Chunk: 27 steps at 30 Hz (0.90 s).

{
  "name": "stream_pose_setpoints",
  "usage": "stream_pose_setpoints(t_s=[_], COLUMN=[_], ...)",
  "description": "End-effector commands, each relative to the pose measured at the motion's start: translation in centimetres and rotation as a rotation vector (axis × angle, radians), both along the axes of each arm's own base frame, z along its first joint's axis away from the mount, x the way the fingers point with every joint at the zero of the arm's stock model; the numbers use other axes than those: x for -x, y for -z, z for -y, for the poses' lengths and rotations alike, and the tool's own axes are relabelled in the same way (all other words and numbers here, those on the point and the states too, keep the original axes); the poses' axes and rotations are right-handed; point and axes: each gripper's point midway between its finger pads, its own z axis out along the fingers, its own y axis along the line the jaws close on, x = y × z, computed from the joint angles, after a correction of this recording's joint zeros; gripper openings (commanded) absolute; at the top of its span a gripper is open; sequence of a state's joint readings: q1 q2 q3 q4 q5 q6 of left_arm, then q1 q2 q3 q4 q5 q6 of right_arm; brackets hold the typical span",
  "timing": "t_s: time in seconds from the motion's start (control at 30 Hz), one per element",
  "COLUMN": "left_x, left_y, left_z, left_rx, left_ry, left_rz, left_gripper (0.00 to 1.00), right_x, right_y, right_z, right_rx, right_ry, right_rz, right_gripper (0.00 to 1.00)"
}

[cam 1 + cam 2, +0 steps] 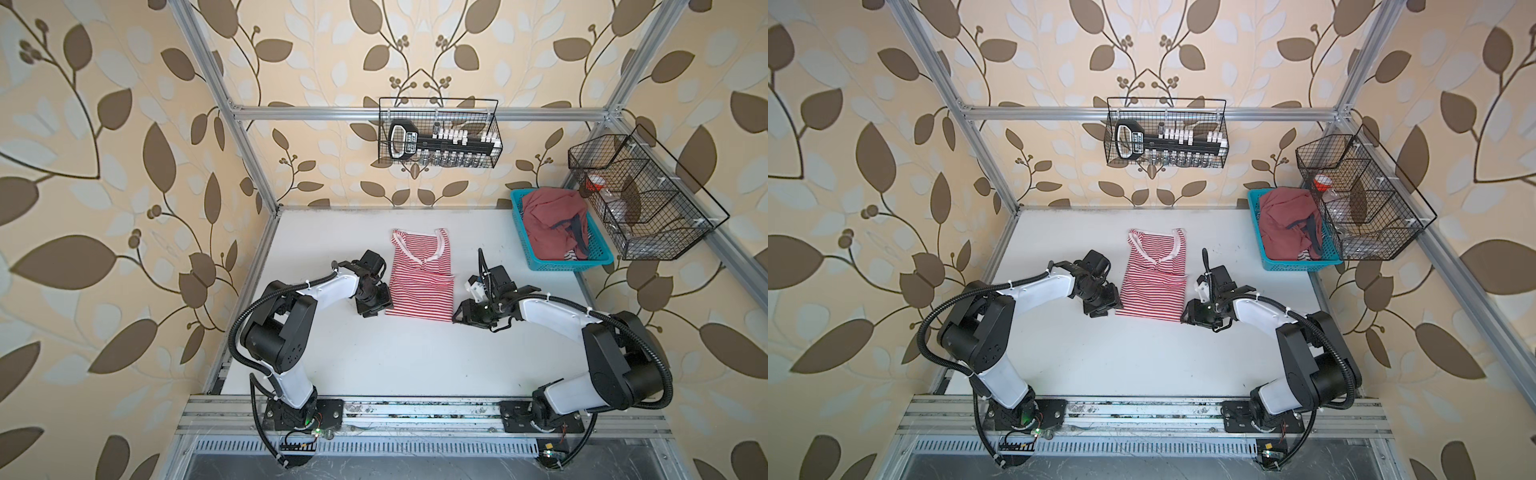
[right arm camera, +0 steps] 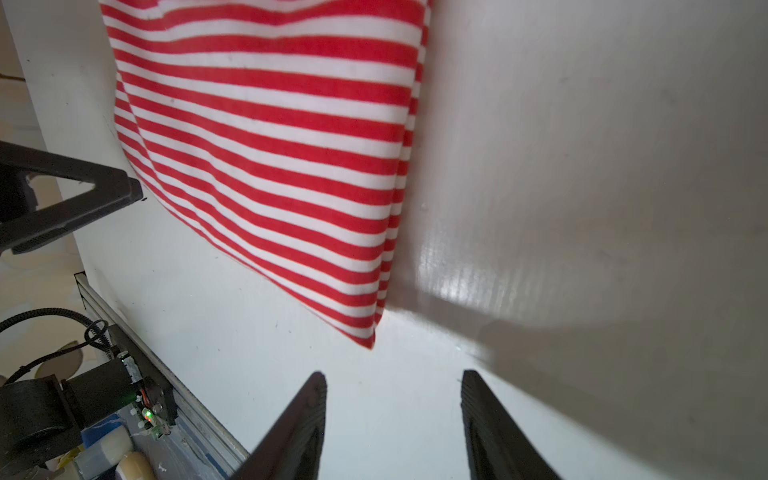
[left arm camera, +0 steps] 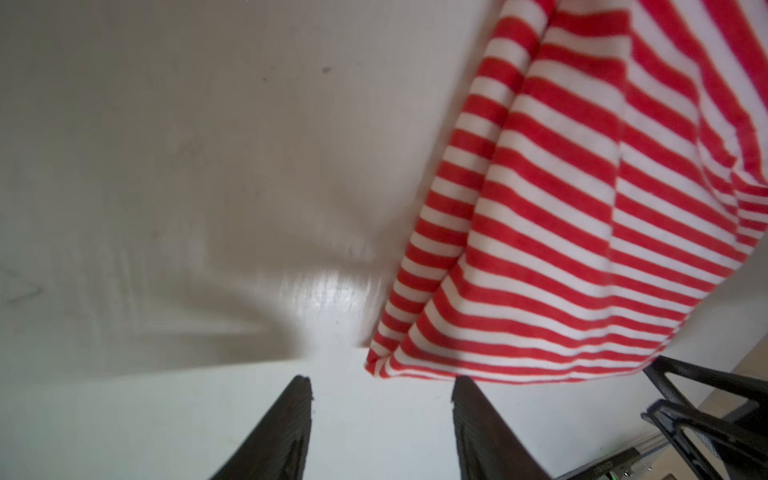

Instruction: Fold and stack the tank tops

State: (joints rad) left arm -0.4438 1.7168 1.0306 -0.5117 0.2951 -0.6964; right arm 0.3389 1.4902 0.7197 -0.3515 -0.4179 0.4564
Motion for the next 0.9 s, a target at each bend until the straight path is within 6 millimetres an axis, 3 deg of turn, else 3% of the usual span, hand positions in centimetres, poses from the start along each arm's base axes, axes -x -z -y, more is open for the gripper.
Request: stream_pose_setpoints(t_s=[0.0, 0.27, 0.43, 0.53, 0.67, 0.73, 0.87], left_x=[-1.2, -0.6, 0.1, 0.5, 1.3, 1.9, 4.2], left_y=[0.1, 1.5, 2.5, 2.9, 3.2, 3.1, 2.6], left_z=[0.5, 1.7, 2.1, 2.2, 2.0, 1.8, 1.9], left_rx=[0.026, 0.049, 0.053, 0.055, 0.045, 0.04, 0.031], left_ry=[-0.033, -0.023, -0.016, -0.009, -0.005, -0.004, 0.026], left_rz=[0.037, 0.001, -0.029, -0.042, -0.063, -0.071, -0.083], left_gripper=[0.57, 0.57, 0.5, 0.42, 0.2, 0.0, 0.0], right_x=[-0.8, -0.9, -1.0, -0.7, -0.4, -0.3, 0.6], right_y=[0.5, 1.8, 2.5, 2.8, 2.9, 2.7, 1.6], right_z=[-0.6, -1.6, -2.1, -2.5, -2.6, -2.6, -2.8], right_rx=[-0.003, -0.013, -0.02, -0.024, -0.028, -0.027, -0.026], right_ry=[0.016, 0.01, 0.005, 0.0, -0.004, -0.005, -0.023], right_rz=[0.018, -0.012, -0.028, -0.04, -0.047, -0.044, -0.023], right_gripper=[0.53, 0.53, 0.48, 0.39, 0.16, 0.03, 0.0])
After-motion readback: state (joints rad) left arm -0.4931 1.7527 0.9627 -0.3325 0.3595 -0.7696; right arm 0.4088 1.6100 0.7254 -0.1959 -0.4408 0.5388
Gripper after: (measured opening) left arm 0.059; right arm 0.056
